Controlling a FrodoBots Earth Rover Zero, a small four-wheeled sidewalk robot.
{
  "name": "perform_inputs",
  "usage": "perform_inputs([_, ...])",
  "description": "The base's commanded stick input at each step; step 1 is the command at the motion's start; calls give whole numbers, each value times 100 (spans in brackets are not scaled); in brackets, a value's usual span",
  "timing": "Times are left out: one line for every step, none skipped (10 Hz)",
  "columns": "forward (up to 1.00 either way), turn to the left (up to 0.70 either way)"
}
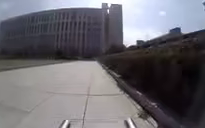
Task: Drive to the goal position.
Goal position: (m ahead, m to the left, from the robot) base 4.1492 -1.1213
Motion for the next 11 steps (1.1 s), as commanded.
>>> perform_inputs([85, 0])
perform_inputs([85, 0])
perform_inputs([85, 0])
perform_inputs([85, 0])
perform_inputs([85, 0])
perform_inputs([85, 0])
perform_inputs([85, 0])
perform_inputs([85, 0])
perform_inputs([85, 0])
perform_inputs([85, 0])
perform_inputs([85, 0])
